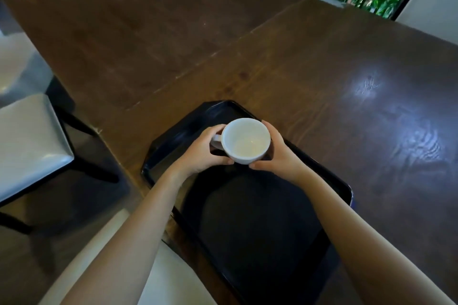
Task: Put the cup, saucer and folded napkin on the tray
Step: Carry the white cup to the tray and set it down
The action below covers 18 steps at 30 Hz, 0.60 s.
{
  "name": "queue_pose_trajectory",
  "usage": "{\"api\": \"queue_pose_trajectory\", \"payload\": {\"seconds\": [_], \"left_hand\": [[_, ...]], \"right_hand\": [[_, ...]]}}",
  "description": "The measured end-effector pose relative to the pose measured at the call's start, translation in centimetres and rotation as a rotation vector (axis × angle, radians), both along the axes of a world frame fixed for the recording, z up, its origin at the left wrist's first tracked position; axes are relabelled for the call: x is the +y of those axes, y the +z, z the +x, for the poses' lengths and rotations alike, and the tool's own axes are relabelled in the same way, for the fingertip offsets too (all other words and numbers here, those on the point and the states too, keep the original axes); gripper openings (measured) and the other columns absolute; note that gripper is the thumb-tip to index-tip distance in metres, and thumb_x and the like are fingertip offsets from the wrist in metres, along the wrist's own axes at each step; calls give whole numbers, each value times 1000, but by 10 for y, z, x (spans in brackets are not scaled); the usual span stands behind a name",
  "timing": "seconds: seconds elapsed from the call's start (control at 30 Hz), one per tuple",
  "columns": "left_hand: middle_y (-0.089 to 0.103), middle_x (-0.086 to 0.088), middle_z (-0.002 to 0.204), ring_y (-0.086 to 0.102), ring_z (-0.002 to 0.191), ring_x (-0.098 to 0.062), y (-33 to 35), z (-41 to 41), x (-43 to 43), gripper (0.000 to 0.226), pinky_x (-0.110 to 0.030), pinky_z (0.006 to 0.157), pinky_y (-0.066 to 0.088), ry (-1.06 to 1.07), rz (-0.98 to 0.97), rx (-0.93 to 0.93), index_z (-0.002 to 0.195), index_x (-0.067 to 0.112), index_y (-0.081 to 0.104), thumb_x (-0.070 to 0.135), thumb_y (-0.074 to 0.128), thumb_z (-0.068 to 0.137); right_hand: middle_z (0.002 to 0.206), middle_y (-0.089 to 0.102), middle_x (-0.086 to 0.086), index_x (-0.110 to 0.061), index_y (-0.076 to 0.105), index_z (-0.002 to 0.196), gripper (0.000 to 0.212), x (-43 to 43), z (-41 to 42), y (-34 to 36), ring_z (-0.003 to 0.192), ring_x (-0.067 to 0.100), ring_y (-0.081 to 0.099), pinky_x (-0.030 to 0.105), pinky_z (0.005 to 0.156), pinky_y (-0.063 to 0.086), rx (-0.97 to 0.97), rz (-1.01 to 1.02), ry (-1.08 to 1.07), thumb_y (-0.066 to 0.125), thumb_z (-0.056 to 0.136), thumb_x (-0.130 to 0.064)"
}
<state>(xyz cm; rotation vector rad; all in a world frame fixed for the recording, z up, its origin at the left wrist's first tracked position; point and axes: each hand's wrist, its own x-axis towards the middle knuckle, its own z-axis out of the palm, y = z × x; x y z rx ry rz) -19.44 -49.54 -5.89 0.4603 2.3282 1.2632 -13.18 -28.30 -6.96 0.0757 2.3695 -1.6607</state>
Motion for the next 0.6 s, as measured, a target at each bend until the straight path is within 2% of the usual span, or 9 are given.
{"api": "queue_pose_trajectory", "payload": {"seconds": [0.13,0.27,0.4,0.6], "left_hand": [[37,1,142,36,129,-14,-8,-2,-1,83,-32,106,31,-24,-31,-3,138,24,37,24,82,68],[38,0,141,36,130,-15,-11,-6,-2,84,-34,108,31,-31,-35,15,138,22,37,22,82,68],[38,1,140,35,128,-13,-10,-10,-1,83,-30,104,29,-33,-31,25,139,22,37,19,81,68],[36,3,141,33,128,-11,-12,-17,-3,83,-30,105,28,-43,-26,21,138,27,37,20,81,68]], "right_hand": [[150,21,-5,-37,9,145,108,-2,0,-8,139,15,25,40,114,28,-37,21,-12,81,67,-18],[149,23,-4,-37,10,144,106,-4,1,-11,137,13,26,40,114,29,-28,-2,-15,81,68,-16],[150,23,-2,-29,10,147,107,-5,-1,-12,139,15,25,44,115,29,-18,0,-33,81,68,-15],[152,22,-1,-24,6,148,108,-7,-4,-13,140,14,23,32,112,26,-5,31,-38,80,70,-14]]}}
